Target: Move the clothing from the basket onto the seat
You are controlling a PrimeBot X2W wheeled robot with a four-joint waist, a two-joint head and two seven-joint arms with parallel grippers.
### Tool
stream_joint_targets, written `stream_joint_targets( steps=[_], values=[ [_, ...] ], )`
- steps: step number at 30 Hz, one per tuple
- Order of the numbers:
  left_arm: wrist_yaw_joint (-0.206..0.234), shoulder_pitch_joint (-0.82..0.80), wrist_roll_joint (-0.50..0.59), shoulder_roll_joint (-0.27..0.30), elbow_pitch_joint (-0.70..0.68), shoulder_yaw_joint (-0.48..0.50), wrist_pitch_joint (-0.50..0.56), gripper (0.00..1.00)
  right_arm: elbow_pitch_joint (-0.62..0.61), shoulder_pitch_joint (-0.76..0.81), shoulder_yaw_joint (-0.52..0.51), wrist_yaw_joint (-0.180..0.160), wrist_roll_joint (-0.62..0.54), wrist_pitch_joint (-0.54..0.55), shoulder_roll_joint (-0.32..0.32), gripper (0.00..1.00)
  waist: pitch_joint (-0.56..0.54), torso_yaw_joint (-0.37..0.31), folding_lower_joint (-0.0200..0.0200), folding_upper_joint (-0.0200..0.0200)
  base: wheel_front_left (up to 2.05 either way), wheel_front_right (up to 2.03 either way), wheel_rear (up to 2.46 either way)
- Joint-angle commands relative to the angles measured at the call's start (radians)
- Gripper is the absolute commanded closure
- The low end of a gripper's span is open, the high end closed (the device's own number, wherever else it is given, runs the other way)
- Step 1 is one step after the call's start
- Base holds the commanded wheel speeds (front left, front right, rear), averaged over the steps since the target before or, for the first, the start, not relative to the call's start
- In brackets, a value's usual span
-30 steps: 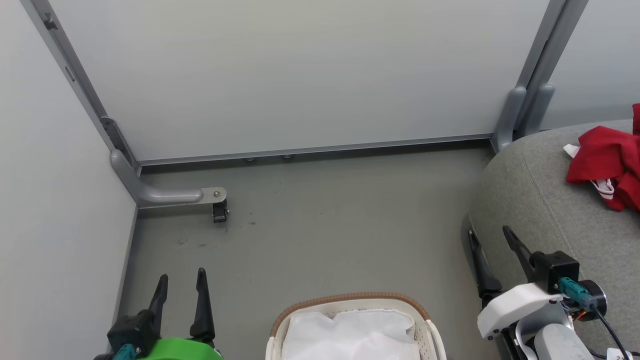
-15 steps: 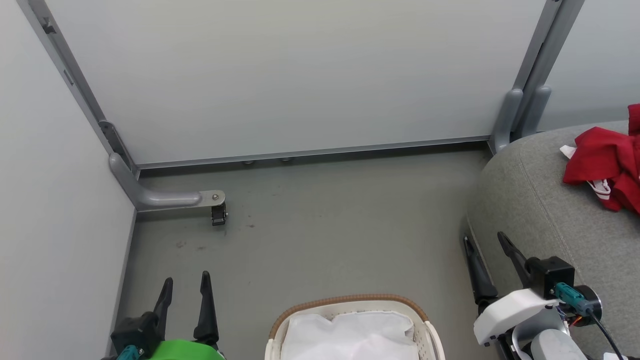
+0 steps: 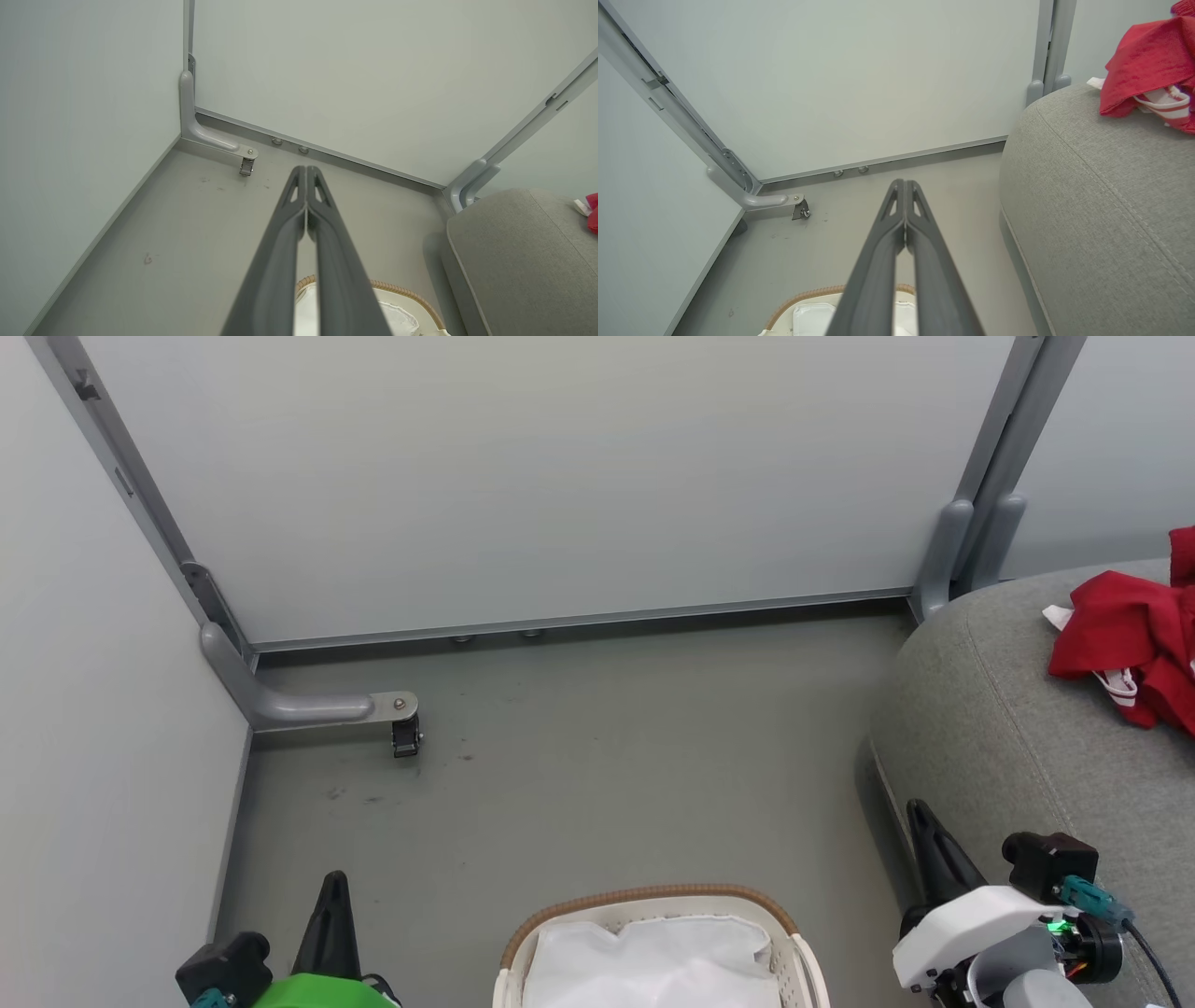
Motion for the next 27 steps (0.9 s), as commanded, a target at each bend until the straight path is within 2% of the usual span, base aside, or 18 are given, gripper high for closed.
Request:
stream_joint_targets(
  steps=[1,27],
  values=[
    [-0.008,-0.024,-0.038,0.001,-0.019,0.011,0.009,1.00,-0.025,-0.015,-0.007,0.000,0.047,0.008,-0.004,1.00,0.000,-0.001,0.0001,0.0000,0.00,0.00,0.00],
    [-0.034,-0.067,-0.394,0.001,-0.046,0.082,0.115,1.00,-0.079,-0.006,-0.045,0.000,0.458,0.109,-0.007,1.00,0.007,-0.014,0.0001,0.0000,0.00,0.00,0.00]
  ],
)
